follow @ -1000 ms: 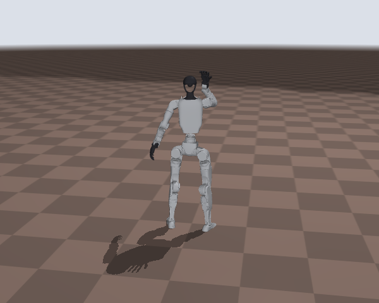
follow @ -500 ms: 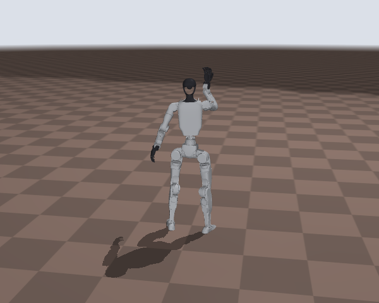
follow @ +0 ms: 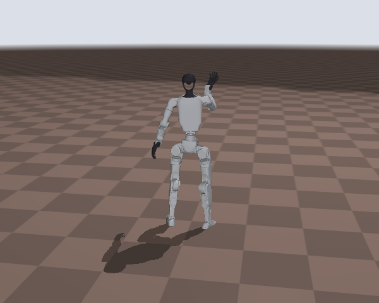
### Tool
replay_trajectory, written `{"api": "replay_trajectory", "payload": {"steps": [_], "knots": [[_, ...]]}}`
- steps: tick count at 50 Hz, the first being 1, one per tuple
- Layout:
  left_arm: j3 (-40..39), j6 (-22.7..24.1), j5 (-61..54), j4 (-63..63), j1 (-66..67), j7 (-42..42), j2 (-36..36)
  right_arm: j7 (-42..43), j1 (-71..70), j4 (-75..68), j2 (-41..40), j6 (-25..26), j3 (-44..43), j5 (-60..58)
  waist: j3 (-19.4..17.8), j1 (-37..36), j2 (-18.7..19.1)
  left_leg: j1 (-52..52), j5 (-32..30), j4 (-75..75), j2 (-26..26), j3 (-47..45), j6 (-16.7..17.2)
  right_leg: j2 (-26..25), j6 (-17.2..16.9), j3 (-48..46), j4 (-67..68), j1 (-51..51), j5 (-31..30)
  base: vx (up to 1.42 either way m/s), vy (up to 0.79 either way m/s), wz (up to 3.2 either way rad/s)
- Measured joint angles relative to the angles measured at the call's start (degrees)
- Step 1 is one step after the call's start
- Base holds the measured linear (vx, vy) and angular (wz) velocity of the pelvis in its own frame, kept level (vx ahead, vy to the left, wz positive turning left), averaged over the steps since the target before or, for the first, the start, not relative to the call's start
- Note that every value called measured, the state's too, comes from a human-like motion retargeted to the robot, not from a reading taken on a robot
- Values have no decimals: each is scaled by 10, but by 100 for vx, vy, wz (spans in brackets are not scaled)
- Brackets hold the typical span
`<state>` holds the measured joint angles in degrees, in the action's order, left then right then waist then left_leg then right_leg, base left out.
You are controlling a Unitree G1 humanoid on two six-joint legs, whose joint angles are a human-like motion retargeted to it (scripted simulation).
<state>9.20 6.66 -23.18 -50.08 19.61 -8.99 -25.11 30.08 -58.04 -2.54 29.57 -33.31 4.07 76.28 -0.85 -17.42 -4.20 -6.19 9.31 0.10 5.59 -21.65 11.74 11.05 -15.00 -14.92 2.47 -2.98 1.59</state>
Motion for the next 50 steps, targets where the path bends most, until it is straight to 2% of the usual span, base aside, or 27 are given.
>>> {"api": "replay_trajectory", "payload": {"steps": [4, 7, 11, 13, 17, 20, 25, 27, 30, 37, 42, 45, 50], "knots": [[-13, 4, 7, -2, 7, 14, -3, -110, -51, 174, 35, -5, 17, -40, 3, 6, -1, 13, -4, 0, -2, 10, 1, 2, 0, -9, -2, 6, -1, -1, 0, 17], [-25, 12, 7, 3, 15, 30, -4, -202, -109, 313, 51, -21, 41, -27, 7, 13, -2, 21, -6, 0, -3, 18, 3, 3, 0, -17, -4, 7, -2, -1, 1, 23], [-38, 19, -6, 10, 30, 47, 5, -295, -176, 402, 61, -16, 52, -21, 8, 23, 1, 24, -7, 2, -6, 25, 5, 7, 0, -23, -4, 5, -2, 0, 0, 5], [-39, 20, -12, 13, 33, 47, 11, -293, -177, 390, 59, -17, 45, -31, 3, 29, 3, 21, -6, 3, -8, 26, 4, 9, 0, -23, -2, 2, 0, 0, 0, 0], [-27, 19, -9, 18, 37, 41, 17, -215, -106, 283, 41, -30, 29, -38, -7, 32, 7, 8, -3, 5, -8, 19, 3, 10, 0, -15, 3, -3, 2, 0, 0, -12], [-11, 18, -1, 18, 35, 36, 11, -150, -53, 146, 26, -24, 24, -13, -12, 27, 7, -2, 0, 5, -5, 7, 4, 8, 0, -3, 7, -5, 3, -1, -1, -33], [12, 18, -5, 4, 19, 10, -3, -77, -55, -135, 23, 23, 46, 91, -11, 13, 3, -9, 0, 4, 2, -12, 8, -2, 0, 12, 8, 0, 0, -2, -3, -30], [10, 21, -9, 3, 15, 2, -4, -61, -63, -183, 27, 25, 58, 117, -8, 8, 1, -8, -1, 3, 5, -16, 10, -5, 0, 14, 6, 3, -2, -1, -2, -9], [-4, 25, -15, 5, 8, -5, 0, -82, -78, -150, 39, 12, 71, 119, -8, 4, 1, -4, -2, 2, 5, -15, 9, -6, 0, 14, 4, 7, -3, 0, 0, 0], [-33, 26, -32, 22, 9, 23, 10, -251, -158, 164, 54, -12, 63, 49, -13, 9, 4, 10, -5, 2, 1, 1, 7, -1, 0, 2, 2, 11, -4, -1, 1, 16], [-46, 20, -19, 32, 12, 61, 14, -343, -219, 334, 49, 12, 55, -10, -17, 11, 5, 17, -5, 5, -3, 10, 4, 3, 0, -4, 2, 11, -3, 0, 0, 0], [-51, 16, -16, 29, 12, 64, 22, -351, -207, 349, 41, 23, 31, -23, -21, 13, 6, 15, -4, 7, -4, 11, 2, 6, 0, -5, 4, 8, -1, 0, 0, 0], [-41, 18, -9, 19, 8, 46, 25, -265, -111, 214, 24, -5, -8, -13, -26, 13, 4, 5, -1, 7, -5, 6, 1, 6, 0, 0, 6, 3, 1, 0, 0, 0]]}}
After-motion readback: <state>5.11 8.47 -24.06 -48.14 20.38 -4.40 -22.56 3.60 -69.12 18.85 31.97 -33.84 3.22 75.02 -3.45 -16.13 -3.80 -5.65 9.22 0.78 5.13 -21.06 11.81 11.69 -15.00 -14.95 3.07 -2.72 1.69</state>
